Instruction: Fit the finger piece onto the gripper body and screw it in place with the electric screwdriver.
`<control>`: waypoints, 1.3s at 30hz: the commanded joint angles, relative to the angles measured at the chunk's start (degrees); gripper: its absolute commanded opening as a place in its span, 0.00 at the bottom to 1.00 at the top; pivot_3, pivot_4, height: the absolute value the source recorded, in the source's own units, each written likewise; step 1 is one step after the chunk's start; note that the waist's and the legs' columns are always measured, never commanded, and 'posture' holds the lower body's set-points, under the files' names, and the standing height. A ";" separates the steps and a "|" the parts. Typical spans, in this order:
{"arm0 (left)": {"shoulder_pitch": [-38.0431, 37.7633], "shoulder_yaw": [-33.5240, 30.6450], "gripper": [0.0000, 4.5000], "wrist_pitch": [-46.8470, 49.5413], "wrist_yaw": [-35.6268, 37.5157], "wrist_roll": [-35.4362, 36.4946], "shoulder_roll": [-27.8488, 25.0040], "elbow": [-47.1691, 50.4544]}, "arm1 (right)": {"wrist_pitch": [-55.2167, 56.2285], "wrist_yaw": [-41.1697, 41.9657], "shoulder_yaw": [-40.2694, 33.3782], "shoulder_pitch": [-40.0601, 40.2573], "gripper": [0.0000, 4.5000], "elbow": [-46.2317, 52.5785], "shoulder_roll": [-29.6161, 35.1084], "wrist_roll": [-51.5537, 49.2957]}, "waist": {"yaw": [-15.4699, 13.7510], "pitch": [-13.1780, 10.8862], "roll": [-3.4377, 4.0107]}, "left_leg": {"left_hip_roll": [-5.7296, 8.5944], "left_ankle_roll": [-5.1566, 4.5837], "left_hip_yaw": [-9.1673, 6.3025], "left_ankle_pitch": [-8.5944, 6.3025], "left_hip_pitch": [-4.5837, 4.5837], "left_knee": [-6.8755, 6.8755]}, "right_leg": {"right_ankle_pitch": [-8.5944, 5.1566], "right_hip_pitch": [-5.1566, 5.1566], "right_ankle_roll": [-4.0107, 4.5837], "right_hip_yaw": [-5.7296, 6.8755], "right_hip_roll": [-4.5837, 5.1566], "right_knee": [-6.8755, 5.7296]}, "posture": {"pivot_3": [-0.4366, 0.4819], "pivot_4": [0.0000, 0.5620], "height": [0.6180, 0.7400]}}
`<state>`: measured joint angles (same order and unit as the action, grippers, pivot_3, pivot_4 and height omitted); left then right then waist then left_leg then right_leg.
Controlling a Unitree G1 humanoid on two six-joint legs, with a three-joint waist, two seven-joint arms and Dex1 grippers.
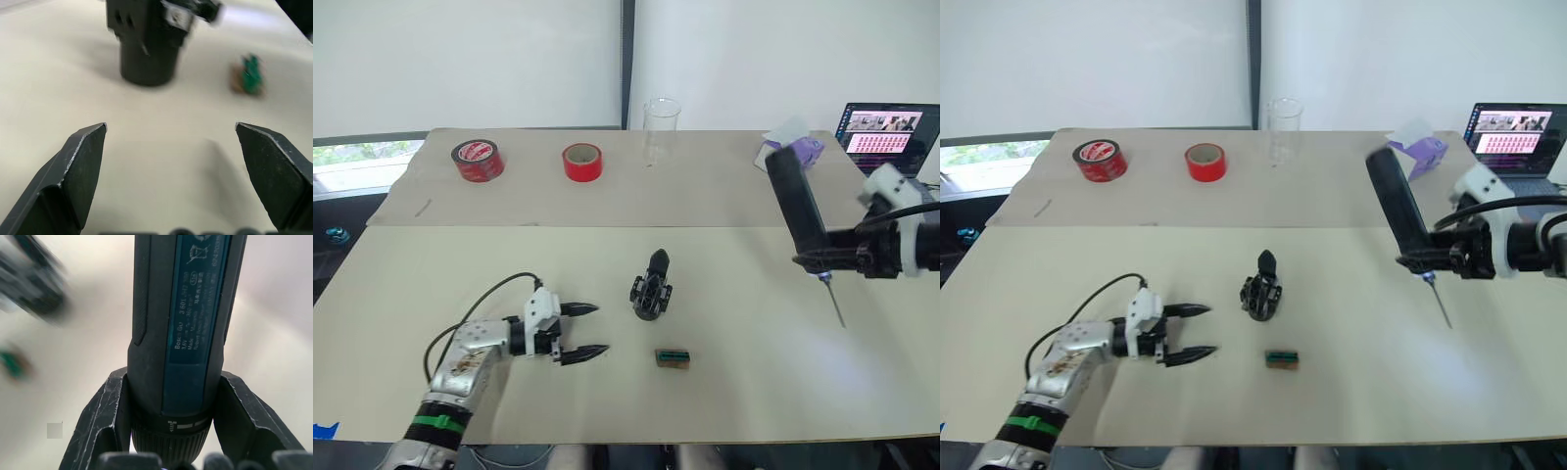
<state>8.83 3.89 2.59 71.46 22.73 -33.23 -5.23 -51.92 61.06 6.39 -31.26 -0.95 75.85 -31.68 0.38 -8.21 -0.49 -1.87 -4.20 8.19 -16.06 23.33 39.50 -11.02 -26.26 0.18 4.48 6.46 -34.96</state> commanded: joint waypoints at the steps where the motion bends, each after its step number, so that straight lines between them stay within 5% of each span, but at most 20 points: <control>1: -2.90 -4.45 0.99 -0.14 2.28 4.08 -3.27 7.10 | 1.72 2.24 5.68 -2.93 0.43 -5.44 -0.39 8.72 | -0.07 -0.10 0.02 | -0.01 0.01 0.00 0.00 0.00 0.00 | 0.01 0.00 -0.03 0.02 -0.01 0.01 | 0.48 0.27 1.00; 18: -5.72 -12.28 0.99 9.31 -2.89 10.58 -7.44 17.99 | 11.93 10.81 13.26 -12.44 0.43 -30.75 -11.45 27.71 | -0.61 -0.44 0.47 | 0.02 0.28 0.09 0.21 0.07 0.31 | 0.06 0.08 -0.52 0.04 -0.39 -0.06 | 0.48 0.27 1.00; 20: -6.05 -12.87 1.00 10.21 -3.34 10.97 -7.80 18.85 | 12.16 11.78 13.15 -13.08 0.65 -31.97 -11.99 28.58 | -0.66 -0.44 0.47 | 0.03 0.39 0.11 0.28 0.07 0.32 | 0.25 0.08 -0.23 0.03 -0.39 -0.07 | 0.48 0.27 1.00; 23: -6.77 -13.97 1.00 11.98 -2.99 11.96 -8.95 19.52 | 11.01 12.85 12.46 -13.81 0.86 -31.75 -11.93 29.14 | -0.54 -0.44 0.47 | 0.03 0.38 0.12 0.28 0.07 0.34 | 0.25 0.09 -0.23 0.04 -0.41 -0.06 | 0.48 0.27 1.00; 25: -7.14 -14.95 1.00 12.46 -3.01 12.23 -9.75 19.16 | 11.89 13.20 11.06 -13.83 0.99 -30.95 -10.82 29.12 | -0.47 -0.44 0.47 | 0.02 0.39 0.12 0.28 0.05 0.33 | 0.25 0.09 -0.24 0.04 -0.44 -0.06 | 0.48 0.27 1.00; 31: -8.47 -18.33 1.00 11.58 -5.02 9.91 -11.28 17.13 | 23.52 15.95 -4.32 -7.83 0.99 -20.36 -9.22 19.46 | -0.49 -0.44 0.48 | 0.02 0.43 0.14 0.30 0.01 0.33 | 0.21 0.11 -0.31 0.03 -0.45 -0.09 | 0.48 0.27 1.00; 35: -10.21 -19.62 1.00 5.81 -5.36 5.62 -11.26 13.69 | 34.20 17.12 -19.01 3.50 0.99 -6.56 -17.60 7.93 | -0.51 -0.43 0.33 | -0.07 0.50 0.14 0.33 -0.14 0.30 | 0.20 0.28 -0.34 0.04 -0.66 -0.07 | 0.48 0.27 1.00; 39: -12.09 -19.02 1.00 -1.16 -8.60 -1.48 -10.96 9.71 | 47.65 13.72 -22.94 17.11 0.99 5.59 -28.27 6.73 | -0.97 -0.37 0.12 | -0.20 0.61 0.07 0.37 -0.24 0.29 | 0.20 0.40 -0.35 0.03 -0.83 -0.08 | 0.48 0.27 1.00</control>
<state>-2.79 -14.47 4.84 63.97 23.77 -43.81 4.99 -9.17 75.26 -14.19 -15.87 0.14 48.01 -23.54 -0.59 -8.58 -0.36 -2.06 -3.62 8.27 -15.71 23.11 39.77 -10.83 -25.89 -0.17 4.48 5.64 -35.03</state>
